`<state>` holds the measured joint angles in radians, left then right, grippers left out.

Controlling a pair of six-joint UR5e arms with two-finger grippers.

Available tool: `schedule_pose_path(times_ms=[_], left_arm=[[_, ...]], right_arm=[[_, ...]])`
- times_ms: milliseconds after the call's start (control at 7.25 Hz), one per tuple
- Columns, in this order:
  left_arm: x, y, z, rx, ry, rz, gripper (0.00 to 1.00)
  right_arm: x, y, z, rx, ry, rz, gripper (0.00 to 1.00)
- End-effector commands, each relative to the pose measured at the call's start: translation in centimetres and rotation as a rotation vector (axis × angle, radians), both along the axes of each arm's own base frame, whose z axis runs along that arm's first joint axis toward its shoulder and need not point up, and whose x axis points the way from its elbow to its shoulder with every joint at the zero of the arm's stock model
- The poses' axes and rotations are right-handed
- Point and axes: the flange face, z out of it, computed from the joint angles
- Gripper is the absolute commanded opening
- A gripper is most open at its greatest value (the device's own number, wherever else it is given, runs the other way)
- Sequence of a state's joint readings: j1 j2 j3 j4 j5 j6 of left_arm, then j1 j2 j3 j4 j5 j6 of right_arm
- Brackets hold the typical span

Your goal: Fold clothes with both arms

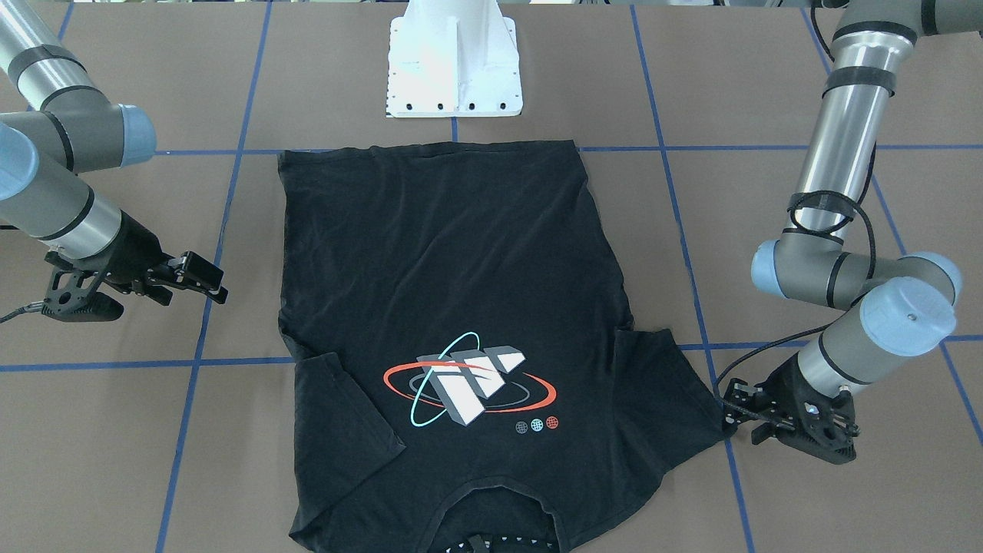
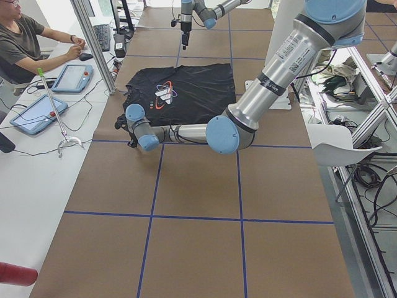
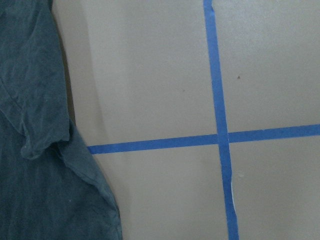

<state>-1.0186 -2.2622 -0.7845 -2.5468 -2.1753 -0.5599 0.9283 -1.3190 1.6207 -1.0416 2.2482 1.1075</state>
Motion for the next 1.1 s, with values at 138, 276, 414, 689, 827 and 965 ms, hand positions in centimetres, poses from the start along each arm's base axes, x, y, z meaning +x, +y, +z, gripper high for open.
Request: schedule_pose_path(times_ms=[138,276,414,689,827,965], left_arm=[[0.1,-0.2,-0.1,0.0,0.001,0.001,0.33],[0.1,-0.2,-0.2,-0.002,0.003,-0.001,0.16],[0.1,-0.2,-0.3,-0.001,0.004,-0.001,0.0],[-0.3,-0.2,-1.1,-0.013,0.031,0.006,0.0],[-1.4,-0.3,-3.2,-0.002,0.07,0.02,0.0],[-1.8,0.1,-4.2,-0.014,0.104,0.038,0.0]], right_arm=[[0.0,-0.1,0.0,0.002,0.002,0.003,1.0],[-0.1,-0.1,-0.1,0.003,0.001,0.003,1.0],[-0.1,-0.1,-0.3,0.006,0.001,0.006,1.0],[-0.1,-0.2,-0.3,0.006,0.001,0.006,1.0],[-0.2,-0.3,-0.6,0.009,-0.001,0.006,1.0],[-0.2,-0.3,-0.6,0.009,-0.001,0.006,1.0]])
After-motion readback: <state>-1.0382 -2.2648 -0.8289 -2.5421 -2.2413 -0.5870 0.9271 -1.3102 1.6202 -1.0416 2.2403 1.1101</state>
